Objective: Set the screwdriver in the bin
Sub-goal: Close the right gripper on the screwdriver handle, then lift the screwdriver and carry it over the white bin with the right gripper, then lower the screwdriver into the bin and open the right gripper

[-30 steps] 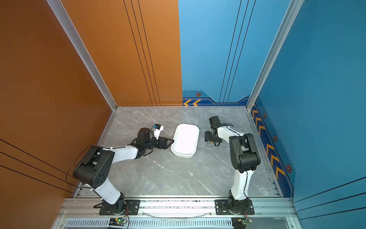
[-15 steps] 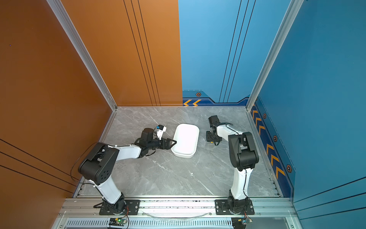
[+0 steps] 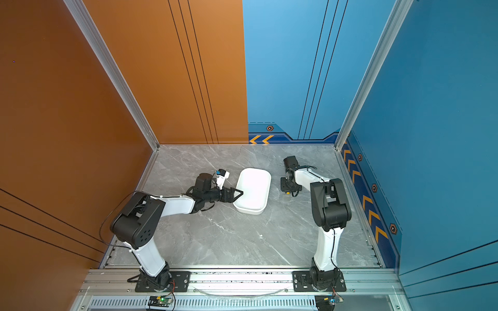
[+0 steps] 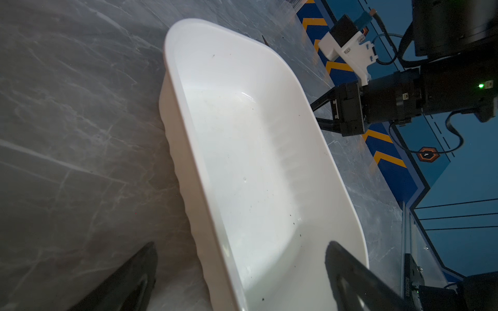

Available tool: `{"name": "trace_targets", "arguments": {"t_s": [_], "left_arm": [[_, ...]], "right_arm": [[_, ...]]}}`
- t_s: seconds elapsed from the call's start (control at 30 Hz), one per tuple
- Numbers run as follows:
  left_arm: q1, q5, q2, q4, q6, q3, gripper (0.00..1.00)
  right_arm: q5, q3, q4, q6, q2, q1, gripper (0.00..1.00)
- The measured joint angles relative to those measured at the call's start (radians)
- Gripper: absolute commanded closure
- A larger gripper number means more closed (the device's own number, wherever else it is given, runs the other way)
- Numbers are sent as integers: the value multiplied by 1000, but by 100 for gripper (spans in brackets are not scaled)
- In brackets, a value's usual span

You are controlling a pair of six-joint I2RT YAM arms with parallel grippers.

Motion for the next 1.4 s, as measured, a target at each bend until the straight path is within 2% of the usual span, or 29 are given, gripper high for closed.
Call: {"name": "trace_targets", "arguments": {"t_s": [0.27,0.63,0.73,0.83,0.97,1.2,1.4], "left_arm": [[-69,9,8,0,-16,26,2],[-69,32,22,27,-56,22,2],[-49,31,-14,24,-68,-8,2],[-19,25,-76,5,-69,-39,2],[9,-3,-180,-60,-46,-58,2],[16,-112,-370,-247,60,-75,2],[36,-146,-417,-304,98,-115,2]], "right_arm": [[-21,-11,-30,8,-68,-3,100],[-78,-18,-135,58,-383,5,100],[-104,-46,-142,112,-480,55,100],[-114,-77,-138,176,-533,153,100],[-124,-134,-120,262,-537,265,99],[-114,-200,-49,402,-463,362,99],[-78,-198,8,470,-357,433,100]]}}
